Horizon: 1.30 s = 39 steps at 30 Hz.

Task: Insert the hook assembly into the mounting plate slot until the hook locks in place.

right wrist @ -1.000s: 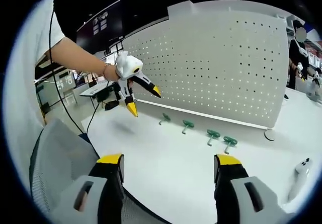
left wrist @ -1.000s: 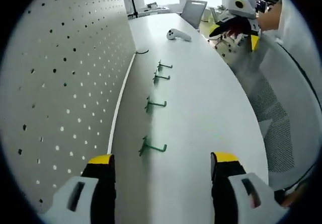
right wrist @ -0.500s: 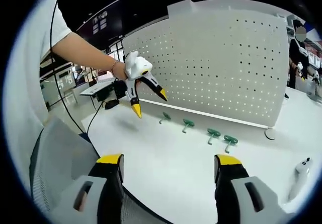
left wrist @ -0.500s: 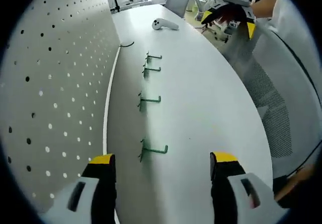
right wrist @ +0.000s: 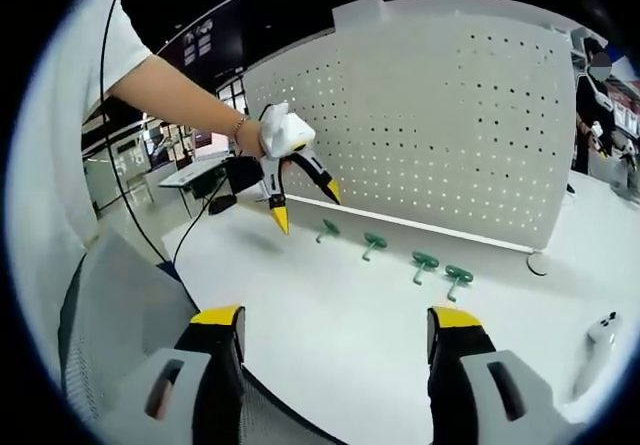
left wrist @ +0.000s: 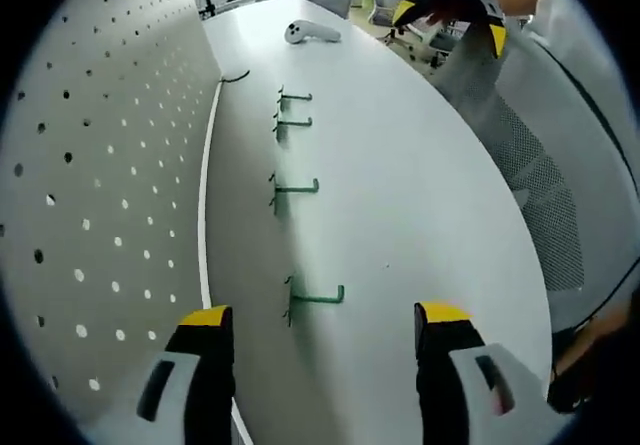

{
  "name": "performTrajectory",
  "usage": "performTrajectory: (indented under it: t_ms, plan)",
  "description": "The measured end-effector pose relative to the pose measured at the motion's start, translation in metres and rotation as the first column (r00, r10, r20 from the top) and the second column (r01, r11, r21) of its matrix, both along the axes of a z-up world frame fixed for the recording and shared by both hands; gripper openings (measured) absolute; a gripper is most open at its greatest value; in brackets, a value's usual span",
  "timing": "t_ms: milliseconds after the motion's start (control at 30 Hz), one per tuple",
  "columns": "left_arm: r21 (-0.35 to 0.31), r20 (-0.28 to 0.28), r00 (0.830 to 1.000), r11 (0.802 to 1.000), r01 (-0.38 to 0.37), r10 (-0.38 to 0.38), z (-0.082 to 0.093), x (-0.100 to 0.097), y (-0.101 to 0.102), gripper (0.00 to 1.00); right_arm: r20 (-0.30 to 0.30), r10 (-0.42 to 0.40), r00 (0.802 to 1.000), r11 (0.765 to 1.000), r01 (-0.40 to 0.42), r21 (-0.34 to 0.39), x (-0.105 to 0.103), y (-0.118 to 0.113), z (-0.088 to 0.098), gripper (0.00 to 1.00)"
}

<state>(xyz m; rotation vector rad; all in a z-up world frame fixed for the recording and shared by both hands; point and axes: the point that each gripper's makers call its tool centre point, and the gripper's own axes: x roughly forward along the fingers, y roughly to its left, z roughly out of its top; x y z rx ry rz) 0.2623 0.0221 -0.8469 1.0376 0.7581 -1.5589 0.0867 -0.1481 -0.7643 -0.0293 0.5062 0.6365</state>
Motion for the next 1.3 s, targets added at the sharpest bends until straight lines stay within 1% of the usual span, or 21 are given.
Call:
performTrajectory:
  t_ms: [133, 333, 467, 867, 1100, 1233, 1300]
  plan:
    - [0.015, -0.012, 1.0, 1.0, 0.004, -0.004, -0.007, 0.001, 0.0, 0.76, -0.006, 0.005, 1.0, 1.0, -0.005, -0.007, 0.0, 0.0, -0.002, 0.72]
    - [0.047, -0.012, 1.0, 0.999, 0.019, -0.019, -0.015, 0.004, 0.002, 0.74, -0.016, -0.008, 1.0, 1.0, 0.008, -0.006, 0.001, -0.002, -0.003, 0.72]
    - [0.064, -0.021, 0.999, 0.997, 0.034, -0.033, -0.019, 0.003, 0.003, 0.73, -0.02, -0.009, 1.0, 1.0, 0.009, -0.006, 0.0, -0.003, -0.005, 0.72]
    - [0.085, -0.035, 0.999, 0.995, 0.044, -0.041, -0.03, 0.003, 0.001, 0.71, -0.027, -0.016, 1.0, 1.0, 0.016, -0.003, 0.0, -0.004, -0.006, 0.72]
    - [0.108, -0.016, 0.998, 0.992, 0.06, -0.058, -0.035, 0.004, 0.003, 0.67, -0.025, -0.015, 1.0, 1.0, 0.015, 0.005, 0.0, -0.003, -0.005, 0.72]
    - [0.119, -0.019, 0.997, 0.99, 0.077, -0.076, -0.038, 0.0, 0.003, 0.66, -0.027, -0.014, 1.0, 1.0, 0.014, 0.004, -0.001, -0.003, -0.006, 0.72]
    - [0.104, -0.023, 0.998, 0.993, 0.058, -0.056, -0.037, 0.001, 0.0, 0.67, -0.029, -0.015, 0.999, 1.0, 0.015, 0.003, -0.001, -0.003, -0.006, 0.71]
